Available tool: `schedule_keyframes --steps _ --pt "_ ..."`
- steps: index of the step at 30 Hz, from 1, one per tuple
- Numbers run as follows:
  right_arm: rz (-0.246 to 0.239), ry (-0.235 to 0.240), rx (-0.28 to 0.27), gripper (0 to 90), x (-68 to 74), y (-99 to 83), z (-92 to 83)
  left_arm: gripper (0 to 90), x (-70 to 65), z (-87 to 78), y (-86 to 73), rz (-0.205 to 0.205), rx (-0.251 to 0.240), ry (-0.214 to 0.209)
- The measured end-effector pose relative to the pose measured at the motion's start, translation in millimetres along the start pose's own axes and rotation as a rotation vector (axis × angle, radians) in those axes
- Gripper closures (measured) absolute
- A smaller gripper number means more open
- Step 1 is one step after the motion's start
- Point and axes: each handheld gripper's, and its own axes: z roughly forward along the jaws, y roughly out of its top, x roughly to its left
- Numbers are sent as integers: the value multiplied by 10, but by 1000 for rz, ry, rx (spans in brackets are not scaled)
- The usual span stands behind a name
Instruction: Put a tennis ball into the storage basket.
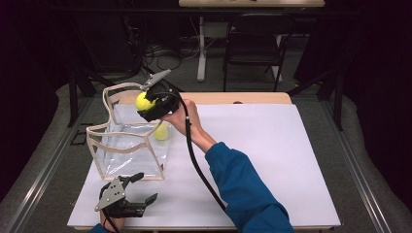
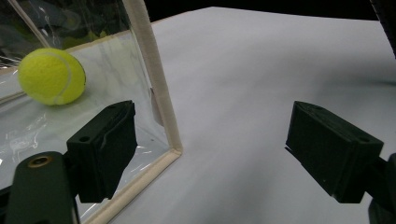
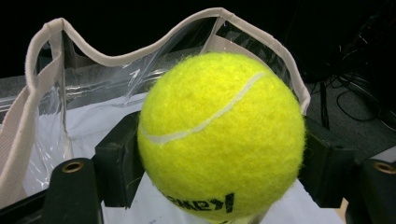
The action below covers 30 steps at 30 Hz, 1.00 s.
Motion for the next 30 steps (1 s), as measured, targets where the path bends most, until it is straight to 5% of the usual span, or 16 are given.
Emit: schedule_keyframes --steps 30 --pt "-31 -11 61 253 48 -13 168 161 3 -6 -1 -2 -4 0"
